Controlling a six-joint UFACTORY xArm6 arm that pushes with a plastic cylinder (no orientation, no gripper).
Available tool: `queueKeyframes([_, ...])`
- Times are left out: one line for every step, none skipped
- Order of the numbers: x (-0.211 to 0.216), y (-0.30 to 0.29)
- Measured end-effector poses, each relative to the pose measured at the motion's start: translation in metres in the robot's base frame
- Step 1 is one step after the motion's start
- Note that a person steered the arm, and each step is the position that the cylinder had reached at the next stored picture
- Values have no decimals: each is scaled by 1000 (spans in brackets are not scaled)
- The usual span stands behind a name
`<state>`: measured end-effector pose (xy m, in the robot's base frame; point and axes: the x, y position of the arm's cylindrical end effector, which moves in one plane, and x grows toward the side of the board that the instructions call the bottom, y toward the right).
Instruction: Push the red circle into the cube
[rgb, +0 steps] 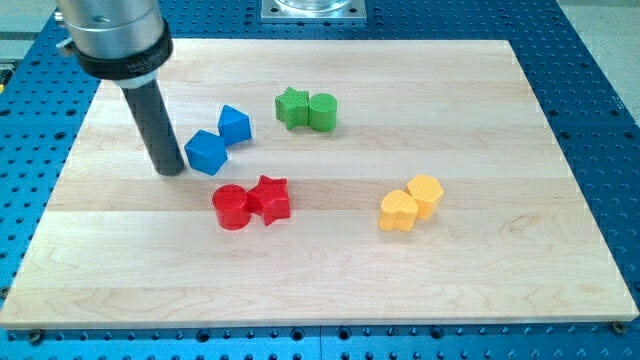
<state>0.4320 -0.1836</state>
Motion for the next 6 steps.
queueKeyframes([-11,11])
queueKeyframes([-3,48])
queueKeyframes([17,66])
queueKeyframes([30,66])
queueKeyframes([31,48])
queueKeyframes([54,19])
